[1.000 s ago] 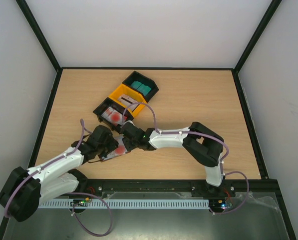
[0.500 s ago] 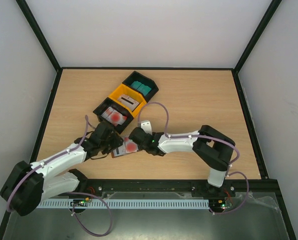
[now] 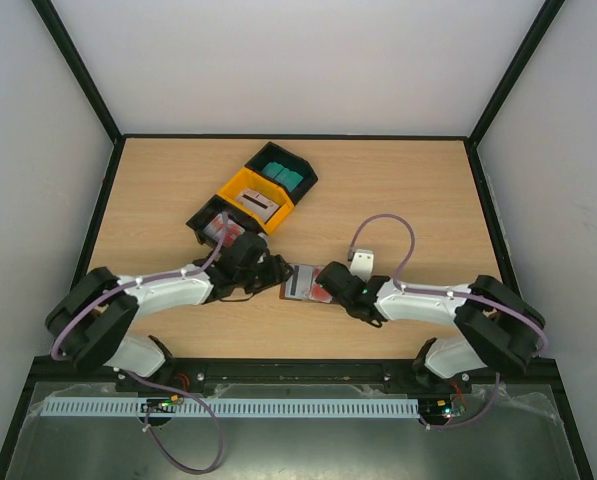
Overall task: Put the credit cards into the card holder
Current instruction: Adjust the credit card in the card holder.
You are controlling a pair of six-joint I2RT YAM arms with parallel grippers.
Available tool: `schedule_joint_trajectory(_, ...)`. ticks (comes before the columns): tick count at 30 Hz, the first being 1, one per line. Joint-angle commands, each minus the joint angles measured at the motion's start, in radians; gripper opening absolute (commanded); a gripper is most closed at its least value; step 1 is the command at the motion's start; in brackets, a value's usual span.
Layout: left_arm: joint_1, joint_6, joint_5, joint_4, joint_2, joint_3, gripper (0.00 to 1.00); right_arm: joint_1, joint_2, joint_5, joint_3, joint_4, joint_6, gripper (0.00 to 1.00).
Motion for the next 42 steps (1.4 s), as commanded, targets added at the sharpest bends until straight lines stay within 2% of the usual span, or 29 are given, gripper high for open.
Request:
schedule_joint_trajectory(1, -0.028, 0.006, 0.032, 0.11, 0.092, 0.051, 0.64, -0.03, -0.058, -0.042, -0.043, -0.04, 0.029, 0.18)
schedule_joint_trajectory(4, -0.05, -0.008, 0.014, 0.126, 0.134, 0.071, 0.64, -0.039, -0.116, -0.075, -0.027, -0.063, -0.008, 0.39)
schedule_joint_trajectory(7, -0.077, -0.019, -0.001, 0.139, 0.167, 0.08, 0.64, -0.043, -0.184, -0.126, 0.017, -0.082, -0.089, 0.45)
schedule_joint_trajectory(11, -0.1, -0.03, -0.039, 0.121, 0.201, 0.097, 0.56, -0.043, -0.223, -0.231, 0.079, -0.082, -0.19, 0.45)
schedule_joint_trajectory(15, -0.116, -0.03, -0.043, 0.113, 0.217, 0.109, 0.4, -0.042, -0.194, -0.313, 0.096, -0.067, -0.222, 0.39)
schedule_joint_trajectory(19, -0.141, -0.036, -0.025, 0.123, 0.227, 0.116, 0.35, -0.044, -0.146, -0.362, 0.07, -0.031, -0.208, 0.33)
schedule_joint_trajectory(24, -0.175, -0.047, -0.025, 0.114, 0.25, 0.133, 0.33, -0.055, -0.107, -0.384, 0.025, -0.004, -0.173, 0.32)
schedule_joint_trajectory(28, -0.185, -0.049, -0.017, 0.119, 0.282, 0.142, 0.33, -0.06, -0.098, -0.405, 0.001, 0.024, -0.175, 0.36)
schedule_joint_trajectory(35, -0.187, -0.001, -0.022, 0.11, 0.316, 0.197, 0.33, -0.061, -0.091, -0.458, -0.009, -0.012, -0.362, 0.46)
schedule_joint_trajectory(38, -0.187, 0.01, -0.026, 0.102, 0.322, 0.211, 0.32, -0.059, -0.082, -0.483, 0.001, -0.003, -0.392, 0.47)
schedule_joint_trajectory(42, -0.187, 0.006, -0.037, 0.091, 0.328, 0.209, 0.32, -0.055, -0.056, -0.431, 0.009, -0.029, -0.39, 0.48)
